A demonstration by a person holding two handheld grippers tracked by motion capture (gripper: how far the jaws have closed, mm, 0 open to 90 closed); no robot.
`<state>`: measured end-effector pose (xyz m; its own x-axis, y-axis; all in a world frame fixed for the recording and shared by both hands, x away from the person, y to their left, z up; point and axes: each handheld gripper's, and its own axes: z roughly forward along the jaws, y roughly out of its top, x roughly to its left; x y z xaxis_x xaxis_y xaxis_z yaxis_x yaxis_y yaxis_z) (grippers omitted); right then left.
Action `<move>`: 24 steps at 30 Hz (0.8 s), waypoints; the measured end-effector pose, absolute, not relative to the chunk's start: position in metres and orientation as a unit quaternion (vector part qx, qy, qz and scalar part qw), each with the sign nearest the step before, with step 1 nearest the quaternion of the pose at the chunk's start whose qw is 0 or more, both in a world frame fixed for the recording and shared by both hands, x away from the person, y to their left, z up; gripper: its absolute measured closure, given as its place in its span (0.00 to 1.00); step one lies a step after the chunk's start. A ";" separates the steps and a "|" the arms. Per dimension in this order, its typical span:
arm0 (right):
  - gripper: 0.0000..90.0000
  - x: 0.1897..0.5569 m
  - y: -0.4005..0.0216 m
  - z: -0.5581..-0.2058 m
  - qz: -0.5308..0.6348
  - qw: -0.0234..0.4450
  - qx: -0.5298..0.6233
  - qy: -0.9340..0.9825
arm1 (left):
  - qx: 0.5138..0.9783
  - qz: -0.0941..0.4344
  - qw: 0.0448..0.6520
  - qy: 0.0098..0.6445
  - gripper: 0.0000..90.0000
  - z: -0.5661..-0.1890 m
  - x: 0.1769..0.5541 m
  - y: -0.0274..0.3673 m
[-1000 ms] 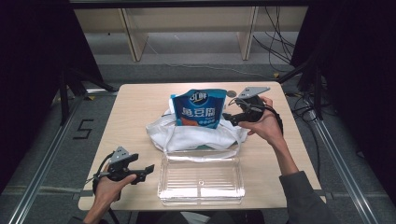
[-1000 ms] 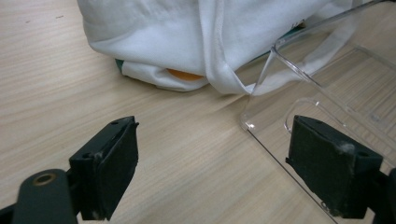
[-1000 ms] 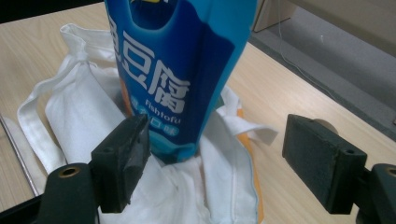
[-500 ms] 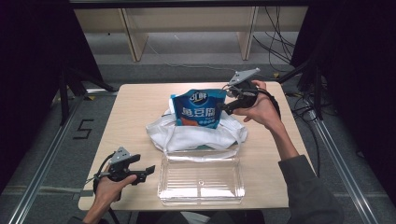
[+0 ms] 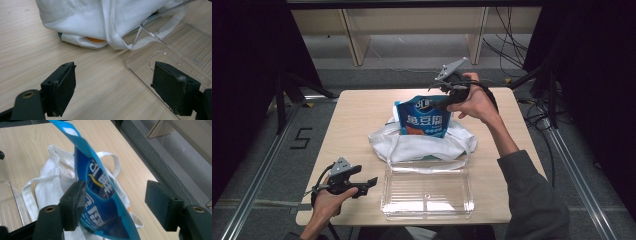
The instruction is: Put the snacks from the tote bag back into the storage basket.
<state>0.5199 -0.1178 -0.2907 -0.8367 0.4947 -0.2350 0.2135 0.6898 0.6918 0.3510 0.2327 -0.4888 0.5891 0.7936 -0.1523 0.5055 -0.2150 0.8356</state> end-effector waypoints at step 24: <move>0.75 0.542 -0.087 -0.299 0.300 0.167 0.159 0.926 | 0.767 0.159 0.451 0.427 0.20 -0.490 0.351 0.238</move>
